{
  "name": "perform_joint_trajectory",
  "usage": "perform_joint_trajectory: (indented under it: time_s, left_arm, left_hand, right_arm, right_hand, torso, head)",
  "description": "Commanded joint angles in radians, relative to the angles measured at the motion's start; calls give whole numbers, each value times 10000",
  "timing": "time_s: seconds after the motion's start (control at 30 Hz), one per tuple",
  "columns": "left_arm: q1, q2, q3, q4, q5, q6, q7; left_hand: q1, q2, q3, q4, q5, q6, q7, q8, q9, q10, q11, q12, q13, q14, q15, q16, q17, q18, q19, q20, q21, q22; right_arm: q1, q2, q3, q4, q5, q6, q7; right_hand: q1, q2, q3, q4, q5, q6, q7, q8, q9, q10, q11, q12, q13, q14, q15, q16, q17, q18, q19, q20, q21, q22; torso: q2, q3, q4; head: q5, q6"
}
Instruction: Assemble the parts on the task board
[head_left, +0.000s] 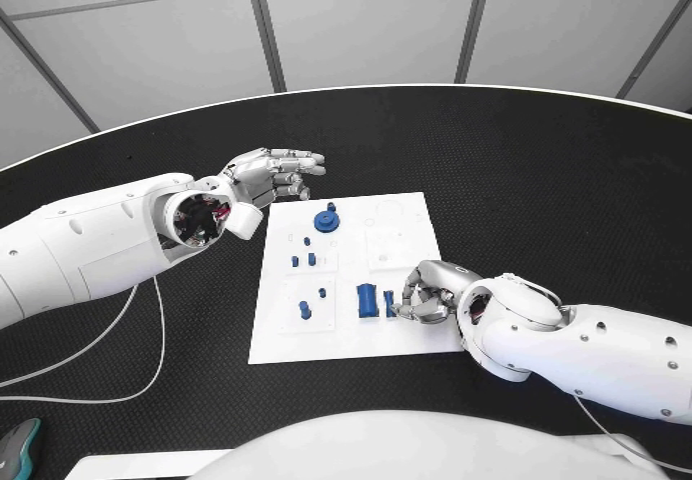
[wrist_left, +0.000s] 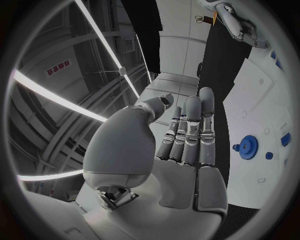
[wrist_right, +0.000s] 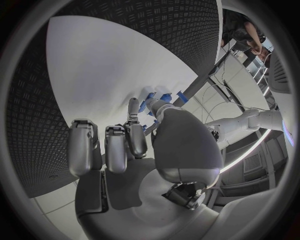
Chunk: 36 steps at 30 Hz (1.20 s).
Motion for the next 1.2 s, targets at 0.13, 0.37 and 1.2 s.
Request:
perform_joint_trajectory:
  time_s: [0.13, 0.37, 1.2]
  left_arm:
    - [0, -5, 0, 0, 0, -2, 0]
    - [0, -5, 0, -3, 0, 2, 3]
    - [-475, 835, -2, -1213, 1348, -838, 1006]
  left_hand:
    - [45, 18, -23, 42, -40, -65, 51, 38, 15, -90, 0, 51, 14, -68, -32, 64, -12, 162, 2, 69, -56, -16]
    - [45, 18, -23, 42, -40, -65, 51, 38, 15, -90, 0, 51, 14, -68, -32, 64, -12, 162, 2, 69, -56, -16]
    - [-117, -93, -56, 478, -69, 29, -61, 246, 154, -14, 71, -279, -383, -2127, 297, -2984, -1617, 69, -1751, 400, -2059, -1049]
  right_arm:
    - [0, -50, 1, 47, 0, -107, 1]
    - [1, -391, 5, 500, 0, -350, 89]
    - [1431, -196, 298, -3027, 10661, -1648, 8016]
  right_hand:
    - [288, 57, 55, -36, -667, 4, -66, 47, 4, 233, -59, 73, 1392, 957, -66, 38, 2330, -174, 871, -58, 49, 2350]
    - [264, 39, 40, 1, -691, 4, -57, 47, 1, 230, -52, 63, 1387, 956, -66, 34, 2325, -170, 867, -56, 26, 2344]
    - [2180, -516, 107, 184, -217, -1721, 1150, -1987, -1337, -4190, 1186, -10297, -6920, -3620, 1250, -9678, -5959, 1499, -2958, 1164, -13593, -4436]
  torso:
    - [-16, 5, -17]
    - [-29, 9, -15]
    - [-792, -324, -656]
  head:
    - [3, 1]
    - [13, 1]
    - [357, 1380]
